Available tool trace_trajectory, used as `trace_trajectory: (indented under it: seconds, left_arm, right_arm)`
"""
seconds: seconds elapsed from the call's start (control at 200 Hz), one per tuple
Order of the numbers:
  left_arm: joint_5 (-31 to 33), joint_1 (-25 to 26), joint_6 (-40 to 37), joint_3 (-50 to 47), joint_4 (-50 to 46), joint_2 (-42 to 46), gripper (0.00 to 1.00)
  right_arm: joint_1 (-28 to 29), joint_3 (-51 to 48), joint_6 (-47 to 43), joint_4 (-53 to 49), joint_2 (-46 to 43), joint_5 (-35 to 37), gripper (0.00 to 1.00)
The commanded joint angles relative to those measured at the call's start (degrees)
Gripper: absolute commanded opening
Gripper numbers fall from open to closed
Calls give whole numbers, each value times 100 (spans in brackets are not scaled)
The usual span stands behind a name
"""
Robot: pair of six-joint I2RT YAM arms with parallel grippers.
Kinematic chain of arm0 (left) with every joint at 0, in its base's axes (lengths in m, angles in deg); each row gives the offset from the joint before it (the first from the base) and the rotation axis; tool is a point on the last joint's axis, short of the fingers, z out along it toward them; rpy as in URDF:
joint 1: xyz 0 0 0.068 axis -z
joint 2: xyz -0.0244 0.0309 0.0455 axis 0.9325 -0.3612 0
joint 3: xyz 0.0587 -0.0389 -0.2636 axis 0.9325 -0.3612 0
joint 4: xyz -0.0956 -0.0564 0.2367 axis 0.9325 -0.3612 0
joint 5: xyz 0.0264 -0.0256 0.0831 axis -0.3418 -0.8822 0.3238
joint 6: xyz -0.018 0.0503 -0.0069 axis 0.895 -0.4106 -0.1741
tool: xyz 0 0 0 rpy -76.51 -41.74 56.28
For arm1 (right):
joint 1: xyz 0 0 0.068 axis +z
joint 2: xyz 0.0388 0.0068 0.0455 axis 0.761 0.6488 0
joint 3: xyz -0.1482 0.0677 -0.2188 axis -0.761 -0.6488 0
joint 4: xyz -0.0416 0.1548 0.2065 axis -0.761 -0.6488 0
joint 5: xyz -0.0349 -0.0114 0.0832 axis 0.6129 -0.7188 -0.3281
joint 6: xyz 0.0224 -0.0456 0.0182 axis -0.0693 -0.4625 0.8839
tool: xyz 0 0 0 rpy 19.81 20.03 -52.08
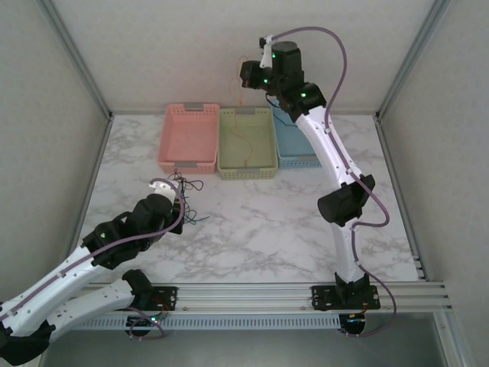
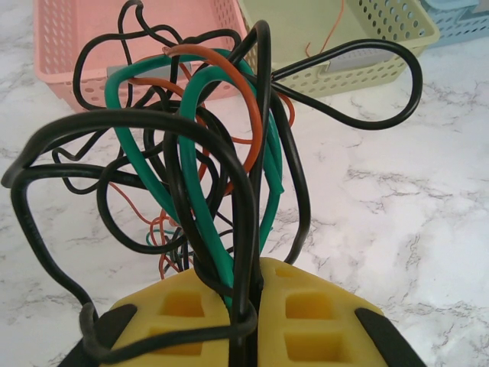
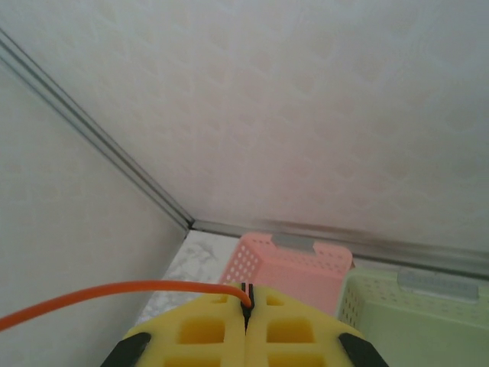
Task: Untangle the cables
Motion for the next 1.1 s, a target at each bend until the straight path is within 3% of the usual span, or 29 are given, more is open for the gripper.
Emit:
trace_trajectory:
  seconds: [0.0, 0.23, 0.496, 0.671, 0.791, 0.921, 1.096]
  left_arm:
    - [-17, -41, -91, 112, 7, 99, 0]
    - [-112, -41, -91, 112, 21, 94, 0]
    - [-127, -41, -99, 112, 25, 136, 0]
    - [-141, -41, -99, 112, 27, 131, 0]
    - [-139, -41, -99, 112, 33, 129, 0]
    - [-274, -41, -148, 112, 47, 120, 0]
    - [-864, -41, -372, 77, 283, 248, 0]
  right_arm:
    - [-30, -335, 112, -113, 111, 39, 0]
    - [-61, -476, 92, -612, 610, 468, 0]
    - [-82, -160, 1, -1358, 1342, 739, 32]
    - [-87, -324, -209, -1621, 1402, 1024, 37]
    - [-95, -537, -333, -1576, 1158, 908, 40]
    - [-93, -941, -536, -1306, 557, 118, 44]
    - [65, -2591, -1067, -637, -1211, -363, 50]
